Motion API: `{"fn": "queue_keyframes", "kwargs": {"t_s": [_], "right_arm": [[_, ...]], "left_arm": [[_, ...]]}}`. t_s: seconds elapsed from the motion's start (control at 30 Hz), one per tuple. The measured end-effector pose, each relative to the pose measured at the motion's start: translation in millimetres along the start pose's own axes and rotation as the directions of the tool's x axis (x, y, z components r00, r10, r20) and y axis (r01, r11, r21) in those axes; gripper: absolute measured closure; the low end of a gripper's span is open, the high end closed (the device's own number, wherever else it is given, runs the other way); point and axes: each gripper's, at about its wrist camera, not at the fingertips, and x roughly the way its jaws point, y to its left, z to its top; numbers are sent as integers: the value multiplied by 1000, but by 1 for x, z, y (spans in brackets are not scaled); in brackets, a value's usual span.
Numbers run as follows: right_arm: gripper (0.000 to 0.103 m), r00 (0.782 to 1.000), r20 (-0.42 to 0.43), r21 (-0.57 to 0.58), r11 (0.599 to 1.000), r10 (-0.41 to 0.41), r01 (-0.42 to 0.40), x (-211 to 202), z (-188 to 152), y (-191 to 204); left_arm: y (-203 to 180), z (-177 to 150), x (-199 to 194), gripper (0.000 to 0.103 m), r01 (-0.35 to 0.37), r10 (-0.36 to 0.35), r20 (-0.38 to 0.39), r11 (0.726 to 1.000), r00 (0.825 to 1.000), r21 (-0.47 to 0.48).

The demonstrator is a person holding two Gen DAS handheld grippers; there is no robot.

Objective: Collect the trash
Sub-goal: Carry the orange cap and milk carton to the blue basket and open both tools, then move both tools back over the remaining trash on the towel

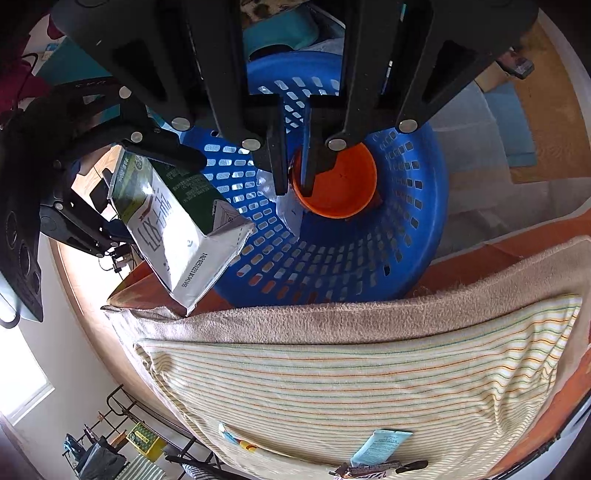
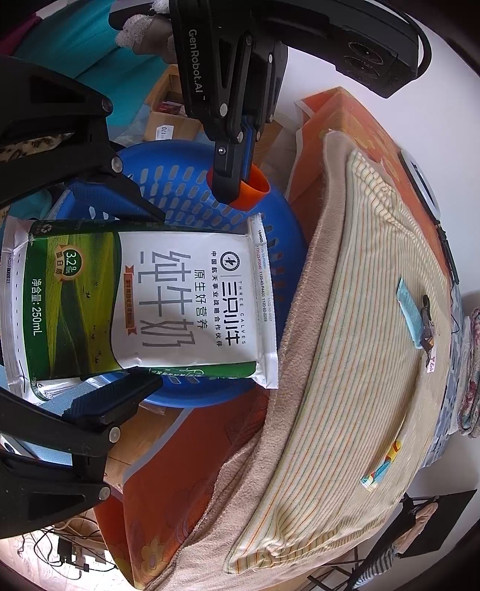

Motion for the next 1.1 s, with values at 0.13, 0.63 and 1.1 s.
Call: {"fn": "queue_keyframes", "kwargs": {"t_s": [0.13, 0.63, 1.1], "right_arm": [[21, 1000, -5, -1, 1000, -5, 5, 2, 0, -1], [17, 999, -4, 13, 999, -40, 40, 3, 4, -4], [16, 998, 1, 22, 998, -58, 58, 1, 6, -5]], "left_arm": [[1, 1, 3, 100, -11, 11, -5, 1000, 1000, -7], [10, 6, 0, 67, -27, 28, 14, 999, 1000, -47], [9, 13, -8, 51, -45, 47, 47, 998, 998, -44]]}}
